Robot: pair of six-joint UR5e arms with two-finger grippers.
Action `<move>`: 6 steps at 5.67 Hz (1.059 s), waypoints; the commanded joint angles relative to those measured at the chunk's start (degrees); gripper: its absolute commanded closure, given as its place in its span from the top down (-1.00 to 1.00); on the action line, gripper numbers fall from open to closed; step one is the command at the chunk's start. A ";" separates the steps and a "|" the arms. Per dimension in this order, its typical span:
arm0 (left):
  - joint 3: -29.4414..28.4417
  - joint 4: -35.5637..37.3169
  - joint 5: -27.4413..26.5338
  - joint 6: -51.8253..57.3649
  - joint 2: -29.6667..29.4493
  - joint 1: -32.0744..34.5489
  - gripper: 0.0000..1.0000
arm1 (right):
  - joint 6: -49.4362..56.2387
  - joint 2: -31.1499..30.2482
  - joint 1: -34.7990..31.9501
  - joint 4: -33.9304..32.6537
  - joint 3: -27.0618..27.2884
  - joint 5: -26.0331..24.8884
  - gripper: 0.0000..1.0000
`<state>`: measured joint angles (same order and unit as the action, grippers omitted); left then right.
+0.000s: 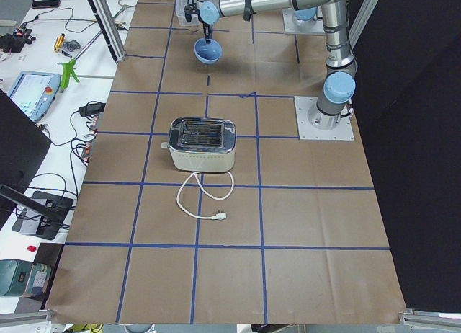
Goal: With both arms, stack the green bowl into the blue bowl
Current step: 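Carry blue bowl to table center with left gripper while right lifts green bowl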
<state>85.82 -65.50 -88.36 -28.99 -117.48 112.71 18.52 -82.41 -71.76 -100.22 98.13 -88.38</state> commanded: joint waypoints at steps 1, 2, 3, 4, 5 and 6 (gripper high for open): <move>1.10 2.65 0.29 -2.13 -1.77 1.64 -0.99 | -1.02 -2.75 -1.79 4.23 -3.19 2.60 -0.89; 0.67 4.22 0.12 -2.47 -4.31 3.03 -0.99 | -4.25 -2.06 -2.94 7.64 -6.52 2.60 -0.89; 0.93 5.11 -0.06 -2.56 -5.11 4.26 -0.89 | -4.29 -1.36 -2.95 8.63 -7.42 2.51 -0.89; 1.02 5.12 -0.06 -2.65 -5.64 4.45 0.20 | -4.29 -1.35 -2.95 8.64 -7.34 2.51 -0.88; 0.85 5.21 0.11 -2.57 -3.74 4.10 0.97 | -4.20 -1.35 -2.95 8.64 -7.34 2.42 -0.88; -0.11 4.95 -0.15 -1.87 -2.15 3.49 0.98 | -4.20 -1.27 -2.95 8.64 -7.34 2.42 -0.88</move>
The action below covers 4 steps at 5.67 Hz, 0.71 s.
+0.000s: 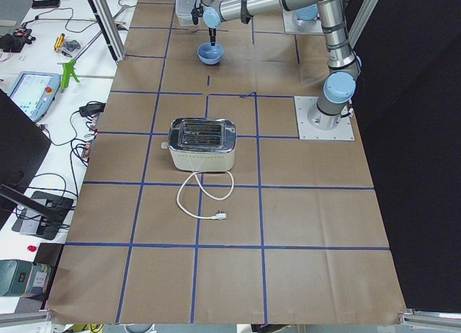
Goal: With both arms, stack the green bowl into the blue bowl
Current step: 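Carry blue bowl to table center with left gripper while right lifts green bowl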
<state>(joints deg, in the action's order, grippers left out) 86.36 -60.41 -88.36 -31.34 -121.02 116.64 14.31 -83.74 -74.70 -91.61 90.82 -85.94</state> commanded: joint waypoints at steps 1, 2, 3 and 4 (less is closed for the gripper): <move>1.07 -1.19 0.20 5.45 6.97 -4.37 0.97 | 0.01 0.07 0.00 0.02 0.06 -0.02 -0.88; -0.30 -11.21 0.64 14.89 13.29 -9.11 0.97 | 0.01 0.07 0.00 0.02 0.06 -0.02 -0.88; -0.84 -21.92 0.04 23.43 19.54 -12.98 0.97 | -1.29 0.42 -0.27 -0.06 0.41 0.50 -0.88; -0.84 -28.47 0.12 29.00 24.47 -16.15 0.97 | -5.13 2.33 -3.57 -1.46 0.24 0.42 -0.89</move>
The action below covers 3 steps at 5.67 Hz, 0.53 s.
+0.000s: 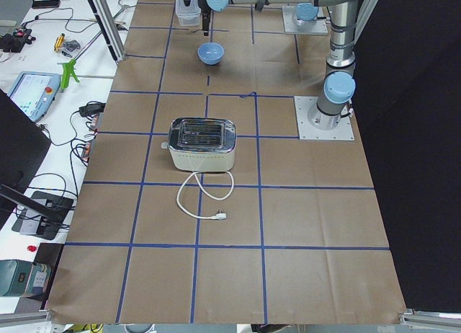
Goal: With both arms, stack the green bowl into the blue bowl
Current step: 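Release blue bowl, raise left gripper while right carries green bowl toward it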
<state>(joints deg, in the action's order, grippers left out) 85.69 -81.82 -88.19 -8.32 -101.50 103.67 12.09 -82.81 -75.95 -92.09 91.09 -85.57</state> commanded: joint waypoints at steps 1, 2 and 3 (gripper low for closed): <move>-0.09 -7.90 -0.75 6.12 8.05 -4.69 0.97 | -11.48 3.16 -8.37 -4.91 -0.21 0.05 -0.89; 1.57 -7.39 -1.10 6.21 8.77 -7.40 0.97 | -19.57 5.62 -14.08 -7.99 -0.47 0.23 -0.89; 1.93 -8.34 -3.54 10.82 9.82 -10.12 0.97 | -28.79 7.21 -19.10 -11.33 -0.39 4.84 -0.89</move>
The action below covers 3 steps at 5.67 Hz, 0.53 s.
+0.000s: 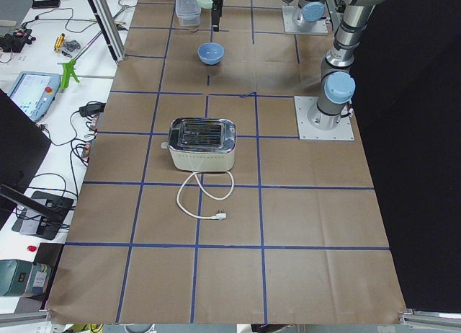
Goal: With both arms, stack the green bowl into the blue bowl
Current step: 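Release blue bowl, raise left gripper while right carries green bowl toward it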
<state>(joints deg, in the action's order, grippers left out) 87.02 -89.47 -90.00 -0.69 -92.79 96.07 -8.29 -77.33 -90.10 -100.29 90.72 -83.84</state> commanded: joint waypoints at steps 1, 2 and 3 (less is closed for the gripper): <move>1.73 -2.27 -0.80 4.20 3.73 -4.99 0.97 | -15.11 3.92 -9.09 -6.73 -0.02 3.76 -0.89; 2.70 -1.85 -0.71 4.04 4.54 -5.45 0.97 | -19.70 6.81 -12.00 -9.20 0.07 3.77 -0.89; 2.71 0.59 -0.79 2.29 4.46 -5.46 0.97 | -20.36 9.19 -13.25 -11.23 0.42 3.77 -0.88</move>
<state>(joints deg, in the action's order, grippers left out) 89.46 -90.51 -90.78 2.70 -88.61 90.88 -26.73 -70.52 -101.61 -109.36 90.88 -80.16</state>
